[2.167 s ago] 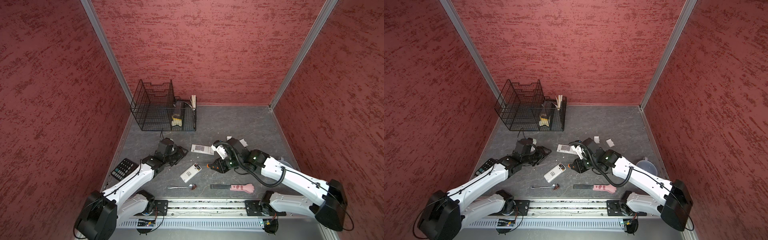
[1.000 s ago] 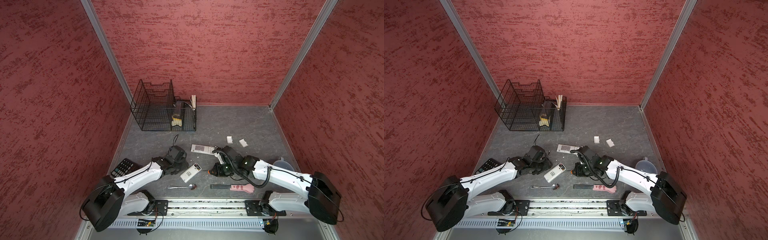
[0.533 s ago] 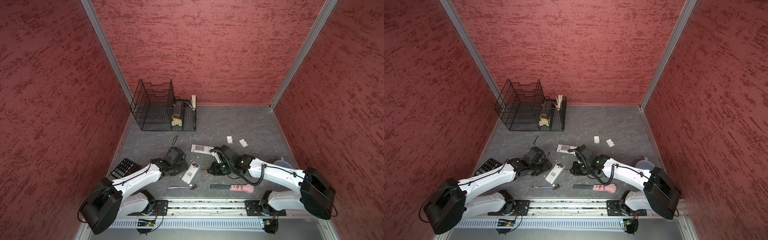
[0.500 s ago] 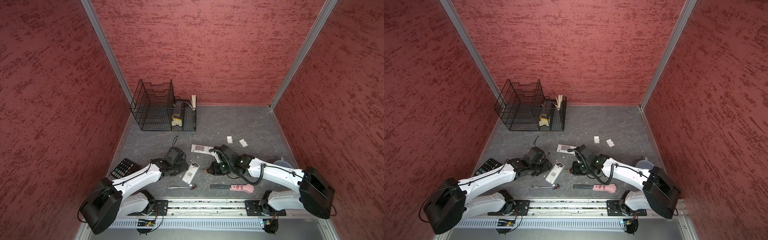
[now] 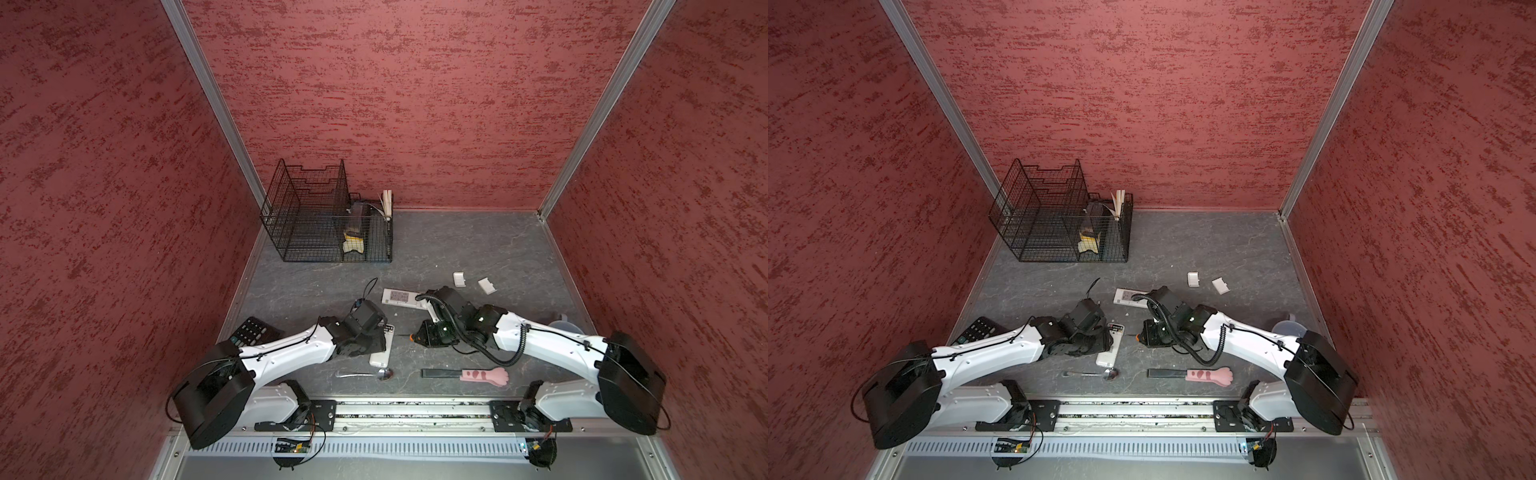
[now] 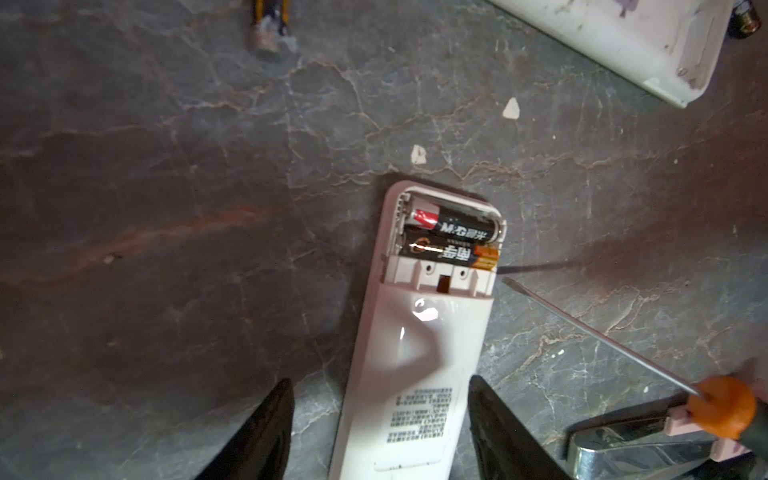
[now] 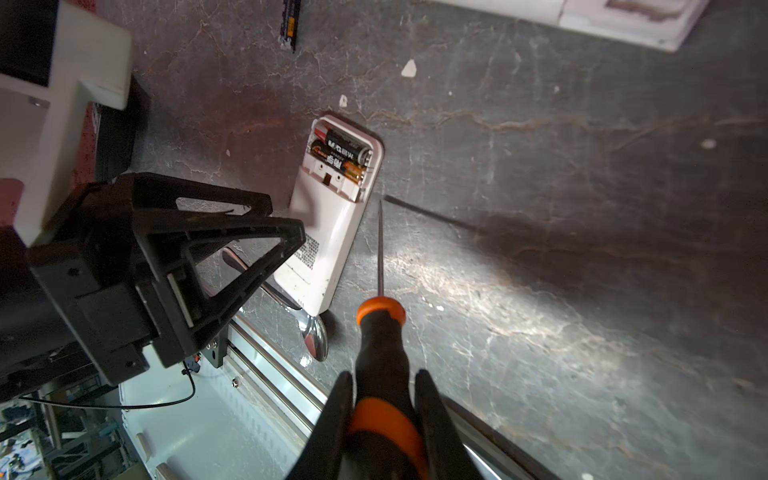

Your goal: Unload the batteries from the remote control

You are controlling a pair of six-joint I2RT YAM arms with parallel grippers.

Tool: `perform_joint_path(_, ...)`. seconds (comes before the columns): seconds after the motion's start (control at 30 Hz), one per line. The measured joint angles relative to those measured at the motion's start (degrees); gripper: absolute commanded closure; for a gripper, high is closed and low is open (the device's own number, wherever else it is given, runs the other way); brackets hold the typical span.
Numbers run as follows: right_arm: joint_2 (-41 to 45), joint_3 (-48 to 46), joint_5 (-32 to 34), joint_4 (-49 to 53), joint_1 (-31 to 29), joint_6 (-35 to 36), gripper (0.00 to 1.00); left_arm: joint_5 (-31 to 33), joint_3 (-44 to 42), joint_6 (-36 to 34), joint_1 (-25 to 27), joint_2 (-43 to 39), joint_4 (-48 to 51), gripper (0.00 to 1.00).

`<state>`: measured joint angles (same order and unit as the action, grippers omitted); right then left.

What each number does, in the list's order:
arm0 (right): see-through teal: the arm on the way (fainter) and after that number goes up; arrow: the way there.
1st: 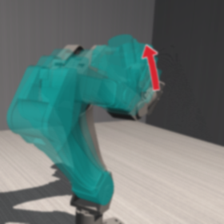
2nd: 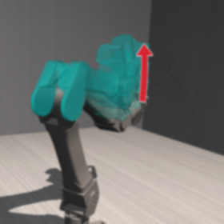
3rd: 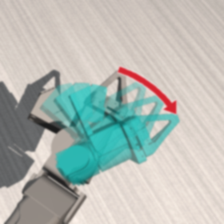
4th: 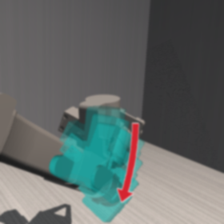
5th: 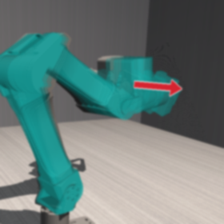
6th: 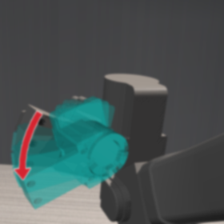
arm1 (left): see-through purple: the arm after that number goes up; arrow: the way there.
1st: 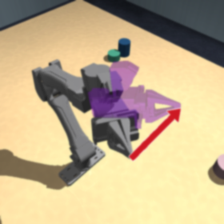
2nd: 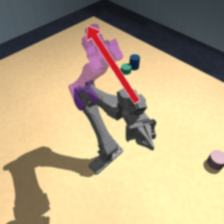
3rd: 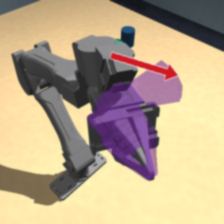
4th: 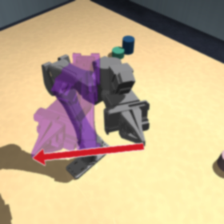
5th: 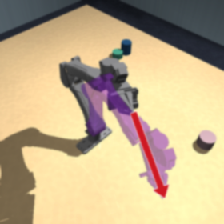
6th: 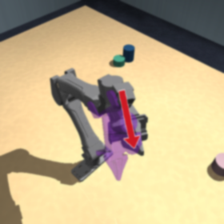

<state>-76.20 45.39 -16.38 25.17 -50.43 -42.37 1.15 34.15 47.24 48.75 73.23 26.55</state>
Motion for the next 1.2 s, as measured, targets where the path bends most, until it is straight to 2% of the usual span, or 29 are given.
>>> perform_joint_path(0.43,6.2,0.0,3.6,4.7,0.0,0.0,1.00,8.1,7.4,-1.6,7.6,11.1,4.5,0.33)
perform_joint_path(0.5,6.3,0.0,3.8,4.8,0.0,0.0,1.00,8.7,7.6,-1.6,8.0,11.5,4.8,0.37)
perform_joint_path(0.67,6.4,0.0,4.2,4.8,0.1,0.2,1.00,9.8,7.8,-2.1,8.5,12.1,5.0,0.55)
perform_joint_path(0.8,6.4,0.0,4.2,4.7,0.5,0.2,1.00,9.9,7.9,-2.8,8.7,12.0,5.1,0.63)
perform_joint_path(1.03,7.4,-0.1,5.0,4.7,1.4,-0.2,1.00,9.6,8.2,-6.6,8.7,12.7,4.4,0.63)
perform_joint_path(1.2,9.6,-1.1,5.3,4.7,2.3,-0.9,1.00,9.0,11.4,-10.7,8.4,16.0,3.8,0.62)
